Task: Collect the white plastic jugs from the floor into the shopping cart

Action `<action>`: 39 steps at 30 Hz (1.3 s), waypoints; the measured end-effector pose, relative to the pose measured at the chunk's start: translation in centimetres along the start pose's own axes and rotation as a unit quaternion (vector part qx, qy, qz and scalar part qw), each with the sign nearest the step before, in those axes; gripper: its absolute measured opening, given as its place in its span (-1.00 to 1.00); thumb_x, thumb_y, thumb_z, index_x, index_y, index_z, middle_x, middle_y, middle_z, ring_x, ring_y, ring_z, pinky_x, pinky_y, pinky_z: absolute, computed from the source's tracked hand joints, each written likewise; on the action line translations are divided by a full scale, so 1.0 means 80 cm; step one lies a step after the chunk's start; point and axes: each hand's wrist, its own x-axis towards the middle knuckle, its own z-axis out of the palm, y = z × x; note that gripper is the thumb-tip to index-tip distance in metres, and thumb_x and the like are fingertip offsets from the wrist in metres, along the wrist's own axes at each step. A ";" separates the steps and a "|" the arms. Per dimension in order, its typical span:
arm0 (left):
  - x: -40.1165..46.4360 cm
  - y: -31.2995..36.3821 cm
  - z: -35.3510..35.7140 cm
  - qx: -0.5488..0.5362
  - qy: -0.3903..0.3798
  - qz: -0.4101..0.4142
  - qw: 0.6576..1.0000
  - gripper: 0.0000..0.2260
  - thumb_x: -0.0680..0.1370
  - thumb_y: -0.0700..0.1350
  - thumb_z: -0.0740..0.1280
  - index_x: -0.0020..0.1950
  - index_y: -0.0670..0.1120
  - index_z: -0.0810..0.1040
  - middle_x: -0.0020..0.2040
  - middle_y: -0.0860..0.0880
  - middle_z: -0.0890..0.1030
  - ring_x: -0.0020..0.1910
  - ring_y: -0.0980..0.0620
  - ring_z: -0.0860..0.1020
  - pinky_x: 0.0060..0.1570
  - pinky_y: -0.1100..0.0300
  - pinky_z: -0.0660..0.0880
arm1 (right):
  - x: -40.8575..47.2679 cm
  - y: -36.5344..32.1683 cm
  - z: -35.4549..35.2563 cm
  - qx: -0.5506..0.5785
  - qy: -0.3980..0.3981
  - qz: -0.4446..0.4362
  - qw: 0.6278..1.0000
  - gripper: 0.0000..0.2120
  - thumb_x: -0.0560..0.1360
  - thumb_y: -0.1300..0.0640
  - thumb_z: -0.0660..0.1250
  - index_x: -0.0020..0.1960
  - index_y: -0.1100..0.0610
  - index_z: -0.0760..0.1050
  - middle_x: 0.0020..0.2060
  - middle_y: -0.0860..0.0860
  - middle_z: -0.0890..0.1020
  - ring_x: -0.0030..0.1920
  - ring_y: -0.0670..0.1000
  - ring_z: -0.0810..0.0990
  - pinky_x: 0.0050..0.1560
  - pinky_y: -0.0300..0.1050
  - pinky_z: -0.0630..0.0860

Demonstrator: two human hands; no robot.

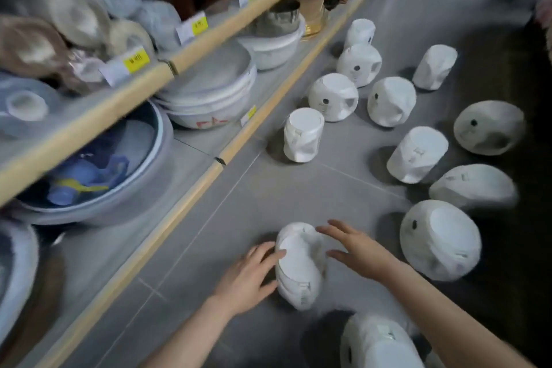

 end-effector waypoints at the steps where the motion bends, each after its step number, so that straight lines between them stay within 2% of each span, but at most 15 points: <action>1: 0.013 -0.010 0.024 0.012 0.003 0.012 1.000 -0.36 0.44 0.27 -0.10 0.52 0.16 0.11 0.53 0.04 0.07 0.49 0.00 0.12 0.38 0.00 0.28 | 0.018 0.014 0.021 0.002 0.012 -0.018 1.000 -0.53 0.59 -0.01 0.18 0.47 -0.16 0.16 0.50 0.01 0.14 0.47 0.04 0.20 0.40 -0.16 0.14; 4: 0.036 -0.034 0.075 0.062 0.028 0.028 0.997 -0.48 0.52 0.25 -0.04 0.50 0.28 0.05 0.56 0.03 -0.01 0.50 -0.02 0.07 0.37 0.00 0.26 | 0.049 0.040 0.071 0.019 0.017 -0.058 0.998 -0.56 0.62 -0.05 0.09 0.47 -0.20 0.13 0.52 -0.02 0.11 0.49 0.00 0.13 0.44 -0.18 0.04; 7: 0.041 -0.047 0.087 0.134 0.098 0.053 0.985 -0.55 0.55 0.20 0.05 0.45 0.26 0.21 0.44 -0.08 0.36 0.36 -0.04 0.28 0.16 -0.02 0.48 | 0.045 0.048 0.098 0.062 0.050 -0.054 0.995 -0.57 0.60 -0.12 0.07 0.46 -0.24 0.13 0.50 -0.03 0.16 0.47 -0.01 0.17 0.47 -0.07 0.13; 9: 0.044 -0.055 0.080 0.152 0.103 0.059 0.981 -0.57 0.56 0.20 0.01 0.44 0.26 0.23 0.41 -0.11 0.41 0.35 -0.08 0.32 0.18 -0.16 0.45 | 0.031 0.044 0.107 0.062 0.071 -0.046 0.994 -0.52 0.55 -0.20 0.06 0.46 -0.19 0.18 0.47 0.00 0.21 0.45 0.00 0.21 0.45 -0.10 0.17; 13: 0.054 -0.063 0.055 0.160 0.076 0.017 0.984 -0.48 0.51 0.29 -0.22 0.48 0.34 0.05 0.56 -0.12 0.07 0.51 -0.12 0.11 0.41 -0.23 0.04 | 0.005 0.027 0.114 0.039 0.109 -0.056 0.992 -0.35 0.44 -0.38 0.01 0.42 -0.09 0.31 0.28 0.04 0.36 0.30 0.01 0.36 0.32 -0.15 0.31; 15: 0.052 -0.064 0.055 0.162 0.078 0.011 0.984 -0.45 0.49 0.33 -0.25 0.49 0.33 -0.02 0.57 -0.10 -0.01 0.53 -0.11 0.05 0.42 -0.22 0.00 | -0.005 0.021 0.118 0.020 0.108 -0.083 0.990 -0.39 0.44 -0.36 0.08 0.39 -0.10 0.34 0.19 0.03 0.39 0.23 0.01 0.40 0.23 -0.11 0.41; 17: 0.045 -0.065 0.064 0.140 0.089 -0.007 0.986 -0.42 0.49 0.40 -0.20 0.50 0.31 -0.06 0.57 -0.12 0.03 0.50 -0.16 0.14 0.38 -0.24 0.13 | -0.009 0.016 0.119 0.010 0.110 -0.112 0.987 -0.41 0.42 -0.35 0.17 0.37 -0.11 0.37 0.18 0.04 0.40 0.19 0.03 0.41 0.18 -0.05 0.45; 19: 0.029 -0.065 0.079 0.098 0.101 -0.012 0.990 -0.33 0.44 0.48 -0.14 0.50 0.30 -0.14 0.56 -0.15 0.05 0.47 -0.20 0.21 0.31 -0.16 0.28 | -0.005 0.016 0.116 0.008 0.111 -0.135 0.985 -0.36 0.35 -0.35 0.27 0.38 -0.18 0.32 0.28 0.06 0.34 0.28 0.04 0.34 0.29 -0.11 0.36; 22: 0.000 -0.063 0.116 0.012 0.068 0.001 0.998 -0.16 0.29 0.50 0.10 0.40 0.41 -0.34 0.56 -0.02 -0.21 0.53 -0.10 0.04 0.36 -0.04 0.26 | 0.016 0.025 0.112 0.000 0.079 -0.142 0.987 -0.11 0.24 -0.36 0.38 0.45 -0.34 0.02 0.48 0.08 0.06 0.46 0.07 0.08 0.40 -0.14 0.12; 24: -0.009 -0.056 0.139 -0.069 0.090 -0.006 0.994 -0.14 0.27 0.44 0.23 0.40 0.46 -0.25 0.53 0.05 -0.30 0.53 -0.07 0.02 0.35 0.00 0.31 | 0.034 0.029 0.118 -0.033 0.022 -0.132 0.991 0.02 0.21 -0.29 0.45 0.44 -0.38 -0.16 0.52 0.07 -0.10 0.49 0.08 -0.02 0.45 -0.08 0.06; 26: -0.006 -0.046 0.155 -0.135 0.126 -0.031 0.982 -0.18 0.29 0.37 0.31 0.39 0.46 -0.14 0.53 0.04 -0.28 0.52 -0.05 0.04 0.35 0.10 0.33 | 0.050 0.029 0.126 -0.036 0.001 -0.137 0.990 0.02 0.23 -0.21 0.49 0.43 -0.37 -0.16 0.50 0.11 -0.04 0.47 0.14 0.05 0.44 -0.06 0.11; 28: 0.001 -0.039 0.159 -0.179 0.152 -0.035 0.971 -0.25 0.33 0.31 0.34 0.37 0.44 -0.07 0.52 0.02 -0.21 0.51 0.00 0.03 0.38 0.26 0.20 | 0.062 0.029 0.132 0.008 0.033 -0.164 0.986 -0.06 0.23 -0.22 0.46 0.41 -0.32 -0.07 0.40 0.11 0.15 0.38 0.14 0.24 0.37 -0.13 0.23; 33: 0.008 -0.049 0.103 -0.227 0.088 -0.004 0.970 -0.36 0.35 0.31 0.31 0.32 0.41 0.03 0.48 0.07 -0.16 0.49 0.13 -0.09 0.44 0.28 0.01 | 0.061 0.022 0.120 0.140 0.028 -0.133 0.981 -0.07 0.13 -0.24 0.53 0.32 -0.40 0.03 0.24 0.01 0.30 0.27 0.01 0.33 0.27 -0.50 0.15; 36: -0.005 -0.040 0.047 -0.217 0.066 -0.002 0.974 -0.35 0.37 0.27 0.36 0.33 0.39 0.06 0.42 0.25 -0.16 0.40 0.31 -0.10 0.38 0.33 0.01 | 0.044 -0.003 0.086 0.204 0.015 -0.108 0.973 -0.04 0.08 -0.25 0.54 0.31 -0.47 0.05 0.26 -0.01 0.32 0.28 -0.04 0.33 0.28 -0.48 0.18; 39: -0.034 -0.017 -0.034 -0.228 0.052 -0.014 0.972 -0.33 0.38 0.21 0.42 0.32 0.41 0.06 0.41 0.28 -0.15 0.40 0.29 -0.09 0.39 0.26 0.06 | 0.014 -0.046 0.016 0.231 -0.006 -0.092 0.969 -0.01 0.06 -0.20 0.58 0.31 -0.47 0.07 0.27 -0.04 0.29 0.31 -0.05 0.31 0.32 -0.39 0.20</action>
